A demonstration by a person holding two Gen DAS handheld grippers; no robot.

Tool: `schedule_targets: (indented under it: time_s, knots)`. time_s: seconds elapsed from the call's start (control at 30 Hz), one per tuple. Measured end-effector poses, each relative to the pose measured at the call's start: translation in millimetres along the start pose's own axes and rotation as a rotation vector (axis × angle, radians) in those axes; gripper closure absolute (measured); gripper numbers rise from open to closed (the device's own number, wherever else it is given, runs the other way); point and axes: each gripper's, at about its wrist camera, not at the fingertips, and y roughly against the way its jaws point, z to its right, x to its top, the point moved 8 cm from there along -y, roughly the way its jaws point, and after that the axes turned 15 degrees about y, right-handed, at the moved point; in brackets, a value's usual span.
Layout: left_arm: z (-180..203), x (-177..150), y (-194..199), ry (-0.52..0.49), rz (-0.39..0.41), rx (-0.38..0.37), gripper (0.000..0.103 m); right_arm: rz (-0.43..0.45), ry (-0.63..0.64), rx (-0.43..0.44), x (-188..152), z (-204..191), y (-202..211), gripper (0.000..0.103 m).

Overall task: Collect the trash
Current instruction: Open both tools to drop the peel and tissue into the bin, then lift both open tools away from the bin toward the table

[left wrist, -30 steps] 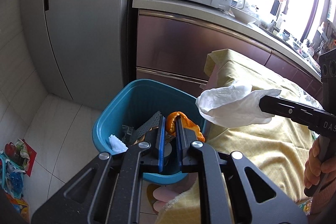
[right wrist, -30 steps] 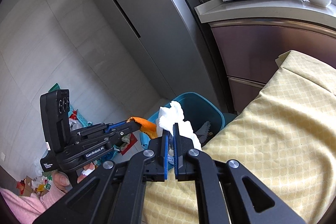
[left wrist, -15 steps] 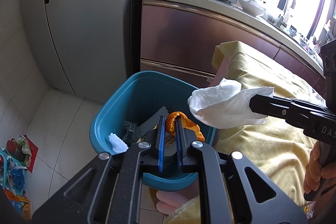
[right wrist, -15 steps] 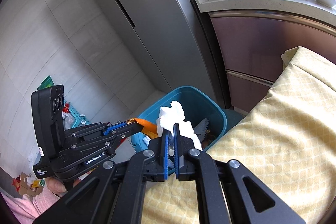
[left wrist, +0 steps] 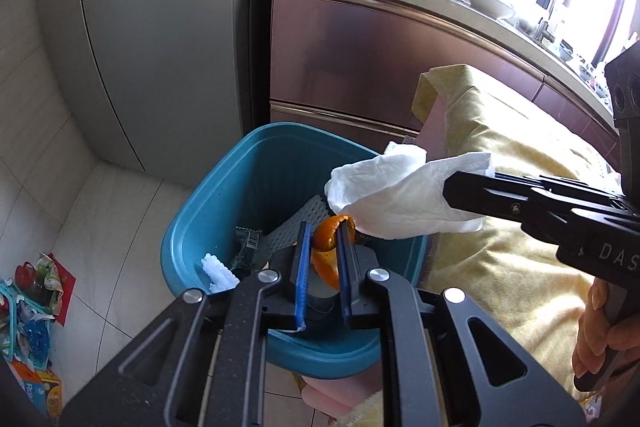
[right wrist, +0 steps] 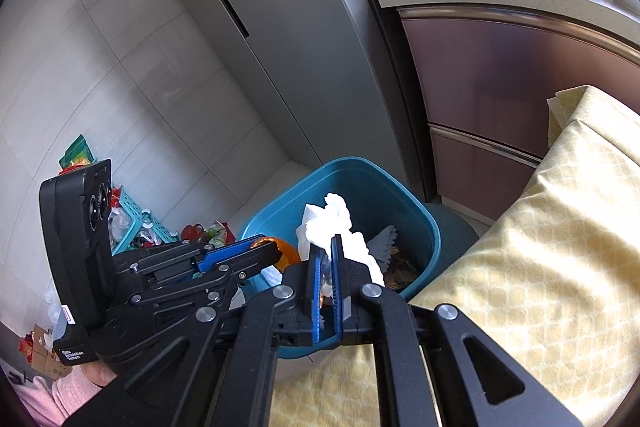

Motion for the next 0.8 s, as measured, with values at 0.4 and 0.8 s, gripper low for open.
schedule_targets:
  time_s: [0.4, 0.8]
  knots:
    - [1, -1, -11, 0.009, -0.009, -0.015, 0.081, -0.015, -0.020, -0.008, -9, 3, -7, 0.094]
    - [35, -6, 29, -0.037, 0.055, -0.112, 0.058, 0.053, -0.030, -0.016, -17, 11, 34, 0.083]
